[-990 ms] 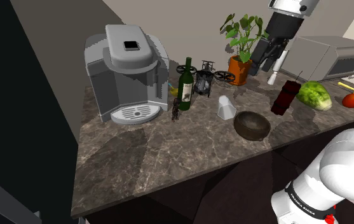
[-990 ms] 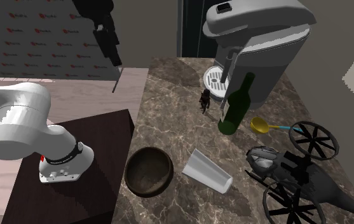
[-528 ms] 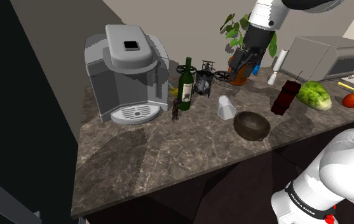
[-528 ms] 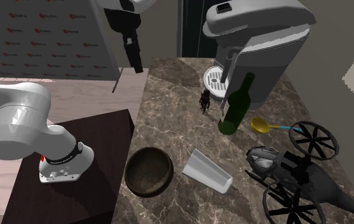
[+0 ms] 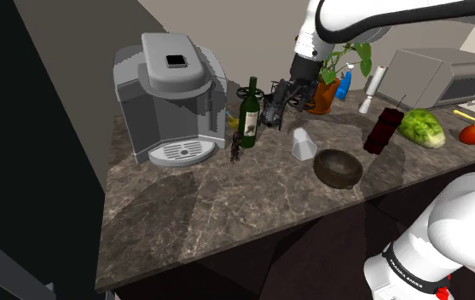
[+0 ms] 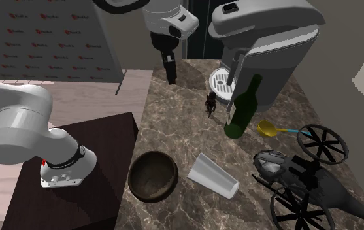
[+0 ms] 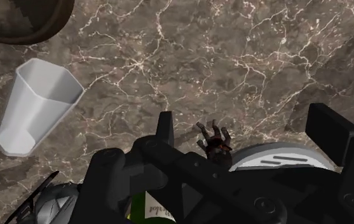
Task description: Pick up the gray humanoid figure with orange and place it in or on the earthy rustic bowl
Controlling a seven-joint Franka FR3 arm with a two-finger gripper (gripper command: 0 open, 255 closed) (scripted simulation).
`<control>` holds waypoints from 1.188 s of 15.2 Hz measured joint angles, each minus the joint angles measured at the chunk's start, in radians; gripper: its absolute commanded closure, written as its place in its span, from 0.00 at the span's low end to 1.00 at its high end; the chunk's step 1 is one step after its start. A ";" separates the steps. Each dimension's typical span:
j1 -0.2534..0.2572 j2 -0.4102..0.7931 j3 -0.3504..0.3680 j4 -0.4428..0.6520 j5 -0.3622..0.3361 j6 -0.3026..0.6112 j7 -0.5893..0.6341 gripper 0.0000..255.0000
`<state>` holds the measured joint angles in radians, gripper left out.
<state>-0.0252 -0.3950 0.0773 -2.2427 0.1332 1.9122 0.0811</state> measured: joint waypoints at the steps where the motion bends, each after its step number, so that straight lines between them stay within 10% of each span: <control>1: 0.001 0.044 0.006 0.021 0.001 0.023 0.009 0.00; 18: 0.004 0.683 0.015 0.415 -0.011 0.245 0.082 0.00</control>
<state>-0.0211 0.2880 0.0919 -1.8274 0.1218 2.1573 0.1627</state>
